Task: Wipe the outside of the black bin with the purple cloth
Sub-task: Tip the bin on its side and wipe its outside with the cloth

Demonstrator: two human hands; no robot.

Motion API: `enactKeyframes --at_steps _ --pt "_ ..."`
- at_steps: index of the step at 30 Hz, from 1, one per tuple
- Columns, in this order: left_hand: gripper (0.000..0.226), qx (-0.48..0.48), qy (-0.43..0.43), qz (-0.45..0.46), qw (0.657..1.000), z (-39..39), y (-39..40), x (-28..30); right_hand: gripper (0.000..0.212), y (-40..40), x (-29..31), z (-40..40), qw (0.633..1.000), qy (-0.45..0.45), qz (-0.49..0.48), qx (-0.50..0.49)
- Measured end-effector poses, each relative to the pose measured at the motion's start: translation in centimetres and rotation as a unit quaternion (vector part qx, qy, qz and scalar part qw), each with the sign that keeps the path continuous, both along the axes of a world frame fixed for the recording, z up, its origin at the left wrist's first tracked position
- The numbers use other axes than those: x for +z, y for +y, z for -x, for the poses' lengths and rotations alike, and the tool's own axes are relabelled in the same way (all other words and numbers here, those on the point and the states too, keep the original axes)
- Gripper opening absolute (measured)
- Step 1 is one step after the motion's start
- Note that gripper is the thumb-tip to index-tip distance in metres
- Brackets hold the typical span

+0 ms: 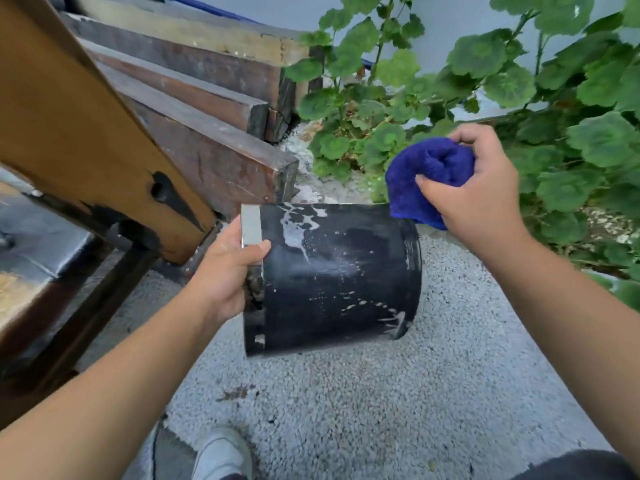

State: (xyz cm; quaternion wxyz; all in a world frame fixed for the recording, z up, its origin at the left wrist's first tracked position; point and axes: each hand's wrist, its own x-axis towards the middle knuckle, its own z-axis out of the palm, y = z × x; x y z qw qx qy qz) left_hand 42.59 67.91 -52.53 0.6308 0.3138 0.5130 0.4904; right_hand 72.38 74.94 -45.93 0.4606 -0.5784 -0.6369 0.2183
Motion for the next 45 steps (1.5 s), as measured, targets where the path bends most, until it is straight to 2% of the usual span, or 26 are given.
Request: enactKeyframes --at_steps 2,4,6,9,12,13,14,16,19,21,23,25,27,31,33,36,40,45 --pt "0.041 0.032 -0.041 0.054 0.997 0.2 -0.4 -1.7 0.040 0.0 -1.1 0.7 0.999 -0.045 -0.013 0.027" --pt "0.034 0.056 -0.067 0.121 0.989 0.5 -0.8 -3.9 0.041 -0.1 -2.3 1.7 0.989 -0.134 -0.025 0.066" --pt "0.029 0.070 -0.086 0.179 0.978 0.7 -1.4 -6.2 0.046 -0.4 -3.8 2.7 0.968 -0.214 -0.028 0.126" --pt "0.024 0.071 -0.082 0.205 0.973 1.7 -2.0 -9.2 0.052 -1.1 -5.9 4.1 0.927 -0.316 0.000 0.201" --pt "0.024 0.072 -0.022 0.187 0.980 3.3 -2.0 -10.9 0.055 -2.6 -8.8 5.4 0.876 -0.397 0.013 0.275" --pt "0.026 0.058 0.031 0.180 0.982 3.6 -1.8 -11.3 0.060 -3.1 -9.9 5.7 0.863 -0.409 0.031 0.294" --pt "0.038 0.031 0.113 0.177 0.977 4.0 -1.6 -11.6 0.067 -3.5 -11.0 6.0 0.855 -0.413 0.056 0.310" --pt "0.071 -0.052 0.318 0.161 0.933 4.3 -1.4 -12.1 0.078 -4.0 -13.0 6.3 0.850 -0.396 0.110 0.329" --pt "0.091 -0.105 0.550 0.049 0.827 3.4 -3.0 -12.4 0.074 -3.5 -13.9 6.0 0.849 -0.367 0.130 0.357" --pt "0.095 -0.119 0.647 -0.014 0.753 2.1 -4.9 -12.5 0.062 -3.1 -14.1 5.6 0.840 -0.370 0.105 0.384" --pt "0.098 -0.162 0.706 -0.043 0.688 1.2 -6.3 -13.1 0.056 -3.1 -14.7 5.5 0.833 -0.368 0.104 0.400" --pt "0.100 -0.196 0.732 -0.050 0.651 1.2 -6.6 -13.6 0.057 -3.3 -15.2 5.5 0.840 -0.346 0.145 0.391" --pt "0.100 -0.199 0.733 -0.055 0.648 1.6 -6.2 -13.8 0.058 -3.2 -15.5 5.8 0.847 -0.325 0.161 0.388" --pt "0.103 -0.213 0.725 -0.057 0.653 1.7 -6.0 -13.7 0.060 -1.7 -14.8 8.3 0.893 -0.245 0.131 0.354" --pt "0.104 -0.214 0.718 -0.061 0.659 1.5 -6.3 -13.5 0.063 -0.7 -14.6 11.1 0.896 -0.234 0.108 0.363" --pt "0.105 -0.209 0.717 -0.070 0.661 1.5 -6.4 -13.3 0.070 -0.1 -15.3 16.2 0.863 -0.282 0.073 0.414" --pt "0.106 -0.202 0.713 -0.066 0.668 1.7 -6.0 -13.5 0.076 -0.2 -17.6 19.3 0.798 -0.376 0.094 0.462" --pt "0.101 -0.182 0.714 -0.036 0.675 1.4 -6.1 -13.7 0.071 0.6 -17.7 17.8 0.797 -0.371 0.134 0.458"
